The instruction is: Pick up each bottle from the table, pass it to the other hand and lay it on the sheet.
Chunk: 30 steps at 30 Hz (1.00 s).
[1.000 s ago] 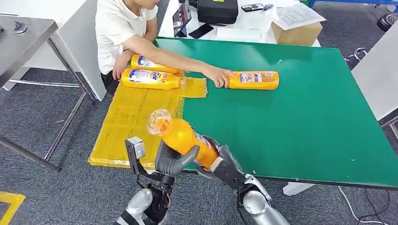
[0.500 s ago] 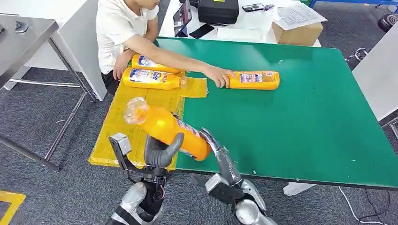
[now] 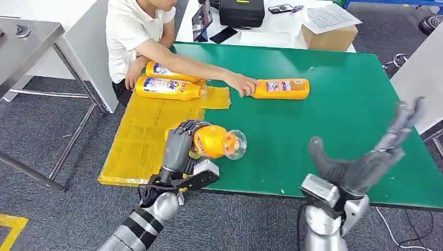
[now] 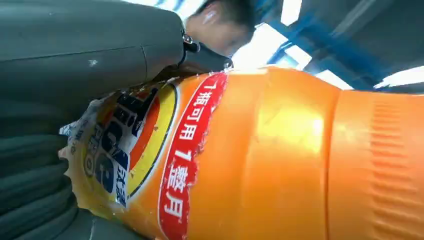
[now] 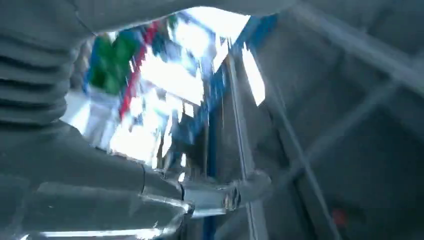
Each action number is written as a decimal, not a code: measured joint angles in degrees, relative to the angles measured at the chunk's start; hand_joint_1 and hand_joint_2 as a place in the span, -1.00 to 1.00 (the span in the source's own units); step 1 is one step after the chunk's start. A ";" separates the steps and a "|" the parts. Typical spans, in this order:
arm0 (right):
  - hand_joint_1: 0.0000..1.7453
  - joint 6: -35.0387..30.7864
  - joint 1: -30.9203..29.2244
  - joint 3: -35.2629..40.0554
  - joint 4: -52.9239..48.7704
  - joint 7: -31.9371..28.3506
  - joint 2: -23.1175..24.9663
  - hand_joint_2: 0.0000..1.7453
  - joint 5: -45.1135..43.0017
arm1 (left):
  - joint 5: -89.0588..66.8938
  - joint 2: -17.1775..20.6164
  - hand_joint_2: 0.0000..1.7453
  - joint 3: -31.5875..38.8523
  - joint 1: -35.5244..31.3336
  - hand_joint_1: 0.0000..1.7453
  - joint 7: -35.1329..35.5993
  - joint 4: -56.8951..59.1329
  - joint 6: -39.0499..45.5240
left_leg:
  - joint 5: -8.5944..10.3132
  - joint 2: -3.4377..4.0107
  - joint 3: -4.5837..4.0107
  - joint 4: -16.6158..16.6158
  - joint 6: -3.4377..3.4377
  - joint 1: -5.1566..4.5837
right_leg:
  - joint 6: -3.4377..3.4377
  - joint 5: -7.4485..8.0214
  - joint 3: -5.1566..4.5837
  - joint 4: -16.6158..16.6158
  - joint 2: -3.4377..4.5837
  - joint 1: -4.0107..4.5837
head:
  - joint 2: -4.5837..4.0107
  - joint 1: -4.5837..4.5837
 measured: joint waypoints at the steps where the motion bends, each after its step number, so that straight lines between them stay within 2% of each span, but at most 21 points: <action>1: -1.00 0.02 0.01 -0.91 -1.06 0.00 0.33 -1.00 0.09 | -0.15 0.00 1.00 0.51 -0.81 1.00 0.14 1.37 0.00 | 0.00 0.02 0.00 0.00 0.00 0.01 | 0.00 0.00 0.00 0.00 0.01 0.00 | 0.00 0.02; 6: -1.00 0.09 -0.63 -3.64 -4.88 0.00 1.86 -1.00 -0.68 | -2.80 -0.39 1.00 0.97 -3.96 1.00 2.68 7.51 -0.04 | 0.01 -0.01 -0.04 0.00 -0.02 0.03 | 0.01 -0.02 -0.02 0.03 0.00 0.01 | 0.00 0.02; 7: -1.00 0.09 -0.62 -3.96 -4.99 0.00 1.93 -1.00 -1.29 | -4.14 -0.42 1.00 0.81 -4.59 0.90 4.54 8.54 -0.77 | 0.01 -0.01 -0.05 0.00 -0.02 0.02 | 0.02 -0.02 -0.02 0.03 0.00 0.01 | 0.00 0.02; 8: -1.00 0.11 -0.57 -4.18 -4.99 0.00 2.01 -1.00 -1.95 | -5.91 -0.37 1.00 0.70 -5.43 0.36 6.04 9.72 -2.10 | 0.01 -0.02 -0.07 0.00 -0.02 0.02 | 0.02 -0.03 -0.03 0.03 -0.01 0.01 | 0.00 0.04; 9: -1.00 0.11 -0.46 -4.31 -4.99 0.00 2.19 -1.00 -2.63 | -8.03 -0.24 1.00 0.61 -6.34 0.32 7.31 11.25 -3.77 | 0.01 -0.02 -0.07 0.00 -0.02 0.02 | 0.02 -0.03 -0.03 0.03 -0.01 0.01 | 0.00 0.04; 10: -1.00 0.11 -0.31 -4.34 -4.93 0.00 2.40 -1.00 -3.64 | -10.35 -0.11 1.00 0.53 -7.34 0.16 8.80 12.91 -6.12 | 0.01 -0.02 -0.07 0.00 -0.02 0.02 | 0.02 -0.03 -0.04 0.02 0.00 0.01 | 0.00 0.02; 11: -1.00 0.13 -0.12 -4.36 -4.82 0.00 2.49 -1.00 -4.79 | -12.38 0.09 1.00 0.53 -8.55 -0.14 10.28 14.60 -8.95 | 0.01 -0.02 -0.07 0.00 -0.02 0.02 | 0.02 -0.03 -0.03 0.02 0.00 0.01 | 0.00 0.02; 12: -1.00 0.13 0.12 -4.40 -4.60 0.00 2.63 -1.00 -5.95 | -14.28 0.31 1.00 0.51 -9.97 -0.26 12.05 16.56 -13.04 | 0.01 -0.02 -0.08 0.00 -0.02 0.02 | 0.01 -0.03 -0.03 0.03 -0.01 0.01 | 0.00 0.04; 14: -1.00 0.15 0.64 -4.42 -4.03 0.00 2.76 -1.00 -7.54 | -15.28 0.85 1.00 0.51 -12.64 -0.26 14.49 20.15 -20.26 | 0.02 0.00 -0.07 0.00 -0.02 0.03 | 0.01 -0.02 -0.03 0.04 0.00 0.01 | 0.00 0.02; 15: -1.00 0.17 0.87 -4.36 -3.57 0.00 2.73 -1.00 -8.50 | -15.11 1.01 1.00 0.48 -14.14 -0.62 15.19 21.55 -23.17 | 0.03 -0.02 -0.06 0.00 -0.03 0.03 | 0.01 -0.02 -0.01 0.04 0.00 0.01 | 0.00 0.04; 16: -1.00 0.17 1.04 -4.16 -3.15 0.00 2.73 -1.00 -9.23 | -14.66 1.03 1.00 0.48 -15.76 -0.86 15.85 22.81 -26.13 | 0.05 -0.04 -0.05 0.00 -0.05 0.03 | 0.01 -0.02 0.02 0.06 -0.01 0.01 | 0.00 0.02; 17: -1.00 0.20 1.12 -3.88 -2.67 0.00 2.73 -1.00 -9.68 | -14.25 1.01 1.00 0.51 -17.24 -1.00 16.57 24.10 -28.93 | 0.05 -0.03 -0.02 0.00 -0.06 0.03 | 0.01 -0.02 0.05 0.07 -0.01 0.01 | 0.00 0.04; 24: -1.00 0.28 1.51 -2.41 0.26 0.00 2.69 -1.00 -11.04 | -13.73 1.29 1.00 0.53 -21.09 -1.00 19.24 30.06 -37.16 | 0.05 -0.05 0.00 -0.01 -0.07 0.04 | 0.01 -0.03 0.03 0.11 -0.01 0.02 | 0.00 0.04; 30: -1.00 0.28 1.59 -0.95 2.33 0.00 2.60 -1.00 -11.24 | -12.02 1.38 1.00 0.55 -22.52 -1.00 17.64 32.16 -41.29 | 0.05 -0.06 -0.01 -0.01 -0.07 0.04 | 0.01 -0.04 0.02 0.11 -0.01 0.01 | 0.00 0.02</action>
